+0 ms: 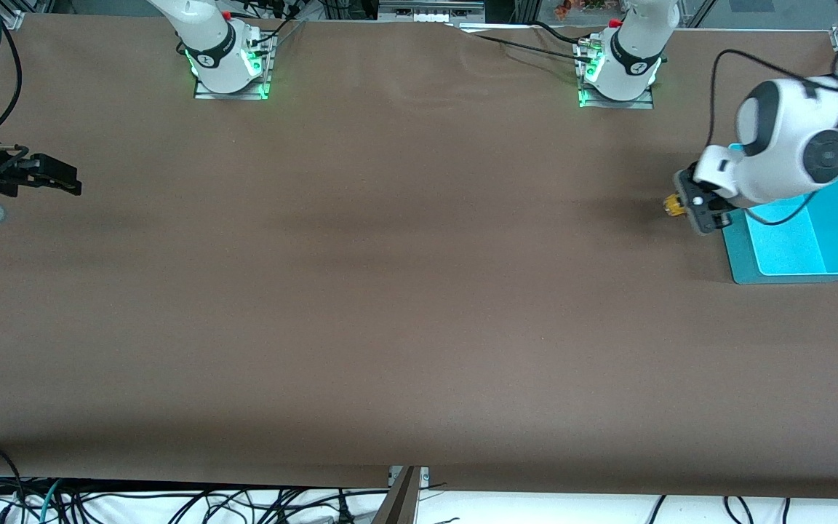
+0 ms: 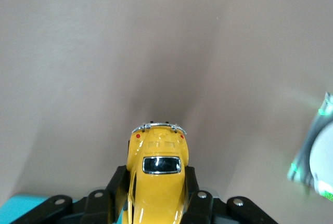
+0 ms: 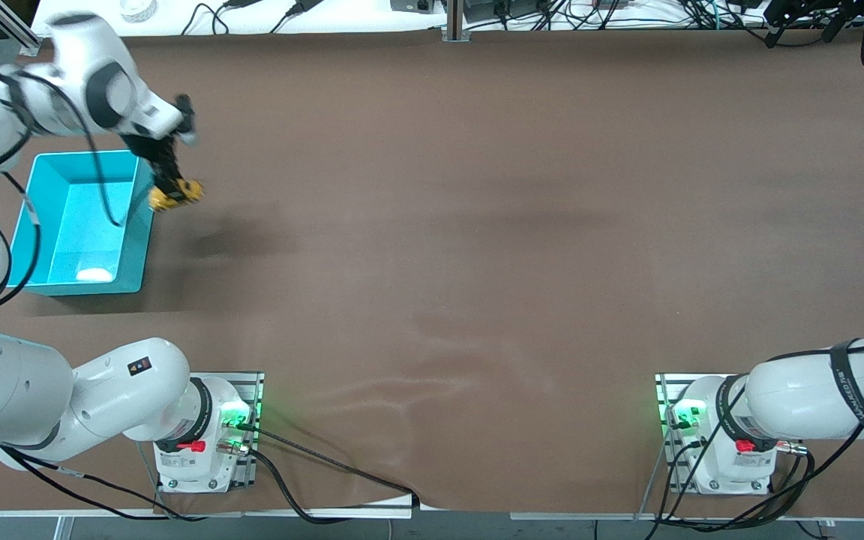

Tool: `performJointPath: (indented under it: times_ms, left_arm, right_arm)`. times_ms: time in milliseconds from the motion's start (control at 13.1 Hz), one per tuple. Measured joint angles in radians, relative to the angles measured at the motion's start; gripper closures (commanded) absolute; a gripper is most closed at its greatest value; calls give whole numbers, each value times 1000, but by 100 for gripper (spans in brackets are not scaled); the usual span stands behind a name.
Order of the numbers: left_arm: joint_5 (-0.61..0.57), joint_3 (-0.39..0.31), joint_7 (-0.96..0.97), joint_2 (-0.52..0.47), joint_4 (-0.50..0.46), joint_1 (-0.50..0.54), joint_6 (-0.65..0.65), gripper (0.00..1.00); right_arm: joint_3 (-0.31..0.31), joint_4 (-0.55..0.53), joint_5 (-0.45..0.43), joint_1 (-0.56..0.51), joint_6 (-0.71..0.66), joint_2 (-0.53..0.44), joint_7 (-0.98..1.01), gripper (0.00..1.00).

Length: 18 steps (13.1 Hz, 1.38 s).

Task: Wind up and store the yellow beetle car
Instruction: 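Lift the car with the left gripper and lower it into the bin, then open the left gripper to drop the car in the bin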

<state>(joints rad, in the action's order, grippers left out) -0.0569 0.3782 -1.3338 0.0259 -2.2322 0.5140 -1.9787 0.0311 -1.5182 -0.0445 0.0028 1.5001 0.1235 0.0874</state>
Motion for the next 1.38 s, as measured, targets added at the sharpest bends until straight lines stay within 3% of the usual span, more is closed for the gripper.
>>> performJointPath:
  times_ms: [306,613,919,1149,1226,1302,1379]
  left_arm:
    - [-62,-108,-263,7,38,57,9,100]
    - [-94,-185,-506,90,7,124,-160,100]
    - [-140,-198,-516,143,-86,199,-261,100]
    - [-140,-248,-519,155,-215,229,-408,100]
    - [-140,-251,-519,161,-233,235,-422,94]
    - [-142,-251,-519,165,-239,240,-425,51]
    - [-156,-251,-518,168,-242,243,-426,1]
  right_arm:
    - [0,0,0,0,0,0,0,1]
    - [0,0,0,0,0,0,0,1]
    - [0,0,0,0,0,0,0,1]
    - [1,0,0,0,0,0,0,1]
    - [1,0,0,0,0,0,0,1]
    - [1,0,0,0,0,0,0,1]
    - [1,0,0,0,0,0,0,1]
